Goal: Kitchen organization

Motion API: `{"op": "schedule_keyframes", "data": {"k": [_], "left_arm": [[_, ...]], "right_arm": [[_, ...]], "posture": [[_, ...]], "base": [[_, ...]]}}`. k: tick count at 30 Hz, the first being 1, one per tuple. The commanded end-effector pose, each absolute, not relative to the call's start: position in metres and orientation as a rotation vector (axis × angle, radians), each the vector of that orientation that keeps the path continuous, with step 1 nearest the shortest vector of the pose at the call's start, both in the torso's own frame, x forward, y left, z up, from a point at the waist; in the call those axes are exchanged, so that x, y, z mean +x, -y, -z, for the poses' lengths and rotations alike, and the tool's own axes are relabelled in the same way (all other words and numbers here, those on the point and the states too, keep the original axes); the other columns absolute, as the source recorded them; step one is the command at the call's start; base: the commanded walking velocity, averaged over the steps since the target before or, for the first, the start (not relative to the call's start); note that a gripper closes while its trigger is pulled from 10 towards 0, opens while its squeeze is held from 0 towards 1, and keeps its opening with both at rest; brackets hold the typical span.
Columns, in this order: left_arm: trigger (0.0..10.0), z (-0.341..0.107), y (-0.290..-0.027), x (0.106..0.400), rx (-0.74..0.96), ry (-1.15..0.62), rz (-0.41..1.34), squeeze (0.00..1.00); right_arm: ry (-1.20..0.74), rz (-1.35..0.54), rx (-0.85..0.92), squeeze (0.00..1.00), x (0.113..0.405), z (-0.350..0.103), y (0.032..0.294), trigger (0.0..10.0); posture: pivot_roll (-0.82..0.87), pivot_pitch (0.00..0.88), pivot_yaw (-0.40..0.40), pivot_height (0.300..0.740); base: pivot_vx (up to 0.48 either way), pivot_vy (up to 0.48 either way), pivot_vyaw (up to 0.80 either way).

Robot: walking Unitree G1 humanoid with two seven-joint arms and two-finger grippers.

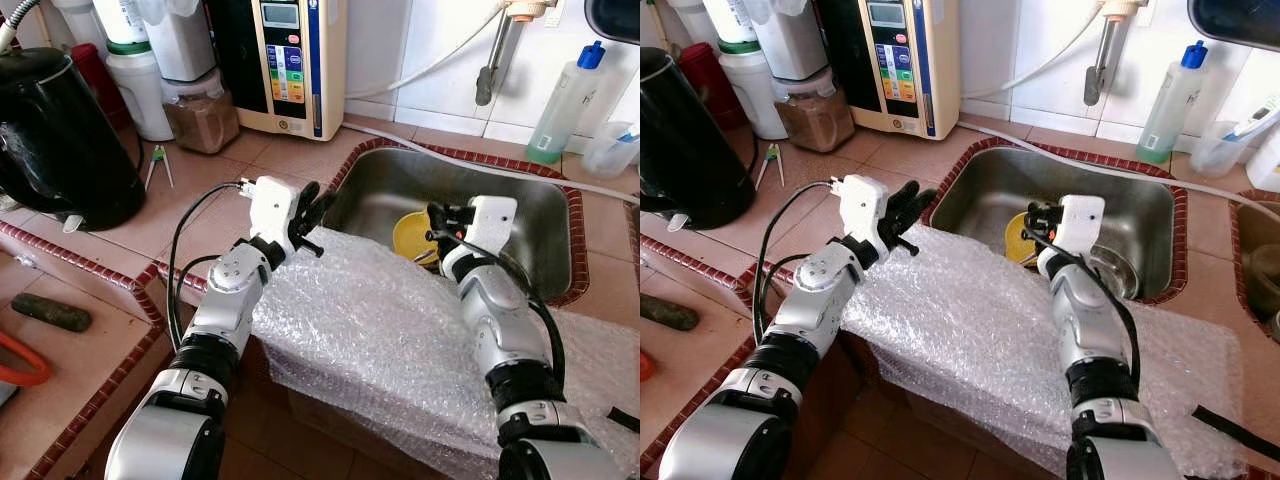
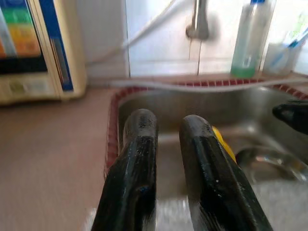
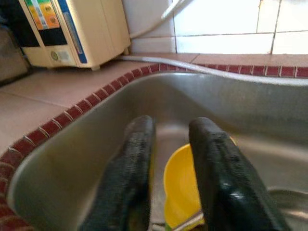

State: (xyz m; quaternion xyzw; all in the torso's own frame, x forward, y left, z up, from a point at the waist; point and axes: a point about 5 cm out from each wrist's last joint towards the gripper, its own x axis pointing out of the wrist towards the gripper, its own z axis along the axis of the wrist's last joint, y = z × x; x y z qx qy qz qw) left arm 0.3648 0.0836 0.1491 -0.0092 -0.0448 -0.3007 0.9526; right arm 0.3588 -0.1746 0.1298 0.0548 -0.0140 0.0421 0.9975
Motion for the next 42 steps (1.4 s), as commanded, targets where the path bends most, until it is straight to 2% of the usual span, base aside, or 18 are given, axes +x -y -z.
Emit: {"op": "schedule_keyframes", "data": {"k": [1,8,16,31,42], "left_arm": [[10.0,-0.139,-0.085,0.363,-0.014,0.034,0.619,1.0],[10.0,-0.133,-0.084,0.358,0.014,-0.012,0.645,1.0],[10.0,-0.132,-0.1,0.352,-0.047,0.028,0.514,1.0],[10.0,-0.175,-0.107,0.339,-0.032,0.252,0.323,1.0],[10.0,-0.169,-0.122,0.321,0.024,0.198,0.255,1.0]], "right_arm": [[0.026,-0.079,0.097,1.0,0.358,-0.128,0.173,10.0],[0.025,-0.035,0.017,1.0,0.353,-0.126,0.178,10.0],[0.05,-0.03,-0.048,1.0,0.346,-0.129,0.191,10.0],[0.192,-0.039,-0.082,1.0,0.332,-0.155,0.199,10.0],[0.204,-0.02,-0.067,1.0,0.319,-0.163,0.207,10.0]], "posture": [[-0.06,0.0,0.065,0.74],[-0.08,0.001,0.063,0.74],[-0.1,0.01,0.055,0.74],[-0.1,0.013,0.032,0.74],[-0.11,0.021,0.036,0.74]], "base": [[0.0,0.0,0.0],[0.0,0.0,0.0],[0.0,0.0,0.0],[0.0,0.0,0.0],[0.0,0.0,0.0]]}}
